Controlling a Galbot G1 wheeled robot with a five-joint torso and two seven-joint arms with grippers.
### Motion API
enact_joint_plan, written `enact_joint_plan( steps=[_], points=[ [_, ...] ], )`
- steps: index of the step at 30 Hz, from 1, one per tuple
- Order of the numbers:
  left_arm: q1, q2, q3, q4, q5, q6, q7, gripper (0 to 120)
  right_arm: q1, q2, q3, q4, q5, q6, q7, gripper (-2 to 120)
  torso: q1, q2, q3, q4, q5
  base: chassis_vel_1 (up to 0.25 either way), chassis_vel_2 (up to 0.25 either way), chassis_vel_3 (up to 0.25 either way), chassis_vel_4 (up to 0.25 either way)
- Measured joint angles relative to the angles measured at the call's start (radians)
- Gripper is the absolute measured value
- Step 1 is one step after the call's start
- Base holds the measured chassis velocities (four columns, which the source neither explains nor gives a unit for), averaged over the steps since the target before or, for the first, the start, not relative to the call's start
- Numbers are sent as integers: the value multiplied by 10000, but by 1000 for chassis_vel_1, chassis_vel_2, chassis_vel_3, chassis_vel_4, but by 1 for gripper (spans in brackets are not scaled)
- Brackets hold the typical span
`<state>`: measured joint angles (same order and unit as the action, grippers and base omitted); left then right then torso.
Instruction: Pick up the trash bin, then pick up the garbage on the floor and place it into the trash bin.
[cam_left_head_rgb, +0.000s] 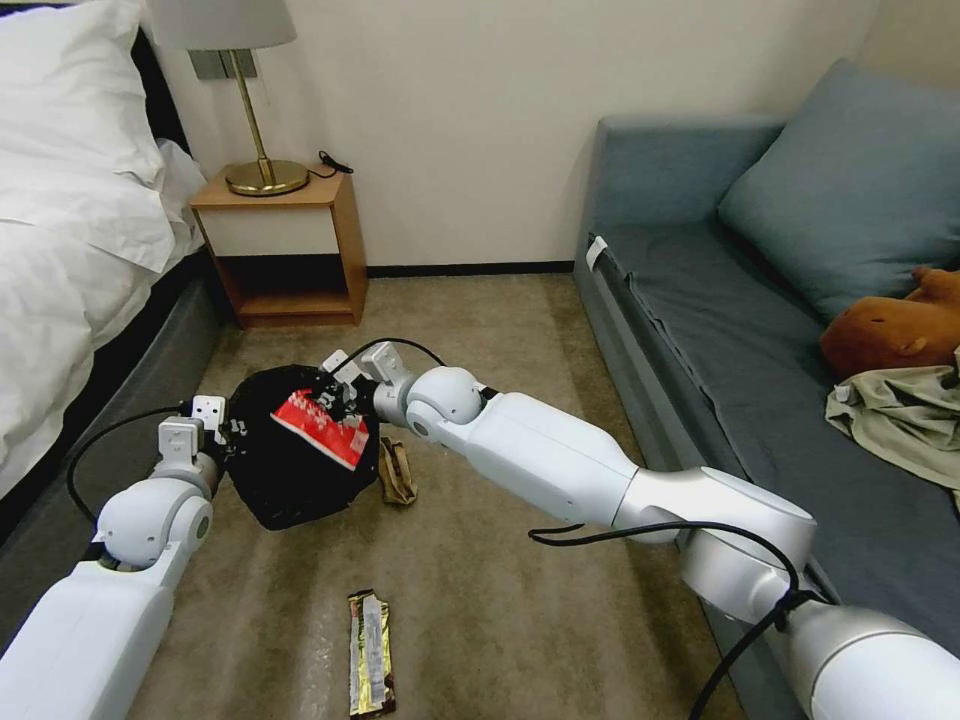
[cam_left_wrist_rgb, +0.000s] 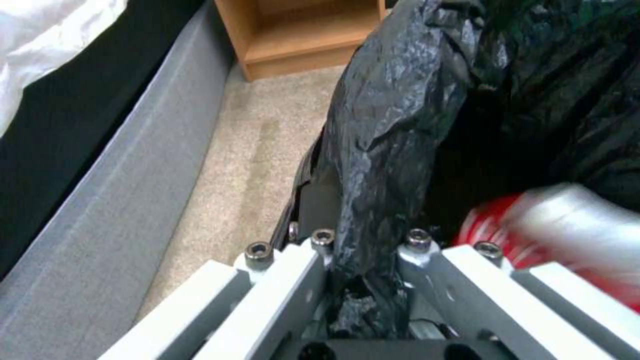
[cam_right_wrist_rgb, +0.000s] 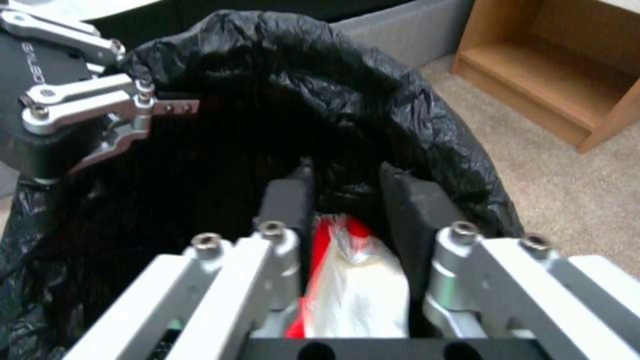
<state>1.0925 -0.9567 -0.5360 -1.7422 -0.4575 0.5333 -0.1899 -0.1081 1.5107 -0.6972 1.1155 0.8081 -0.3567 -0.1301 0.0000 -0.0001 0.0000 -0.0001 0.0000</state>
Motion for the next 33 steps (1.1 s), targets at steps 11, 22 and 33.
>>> enact_joint_plan(
  steps=[11,22,33],
  points=[
    [-79,89,-215,301,-138,-102,-62,2,-213,-136,243,-244,-238,-49,325,74,0,0,0,3,1,0,0,0,0],
    [-19,121,-377,283,-217,-231,-162,2,-739,-467,457,-1590,-909,-332,910,100,0,0,0,1,1,0,0,0,0],
    [-114,302,-779,212,-535,-221,-367,2,-1340,-691,91,-1627,-1159,-729,1025,100,0,0,0,2,2,0,0,0,0]
  ],
)
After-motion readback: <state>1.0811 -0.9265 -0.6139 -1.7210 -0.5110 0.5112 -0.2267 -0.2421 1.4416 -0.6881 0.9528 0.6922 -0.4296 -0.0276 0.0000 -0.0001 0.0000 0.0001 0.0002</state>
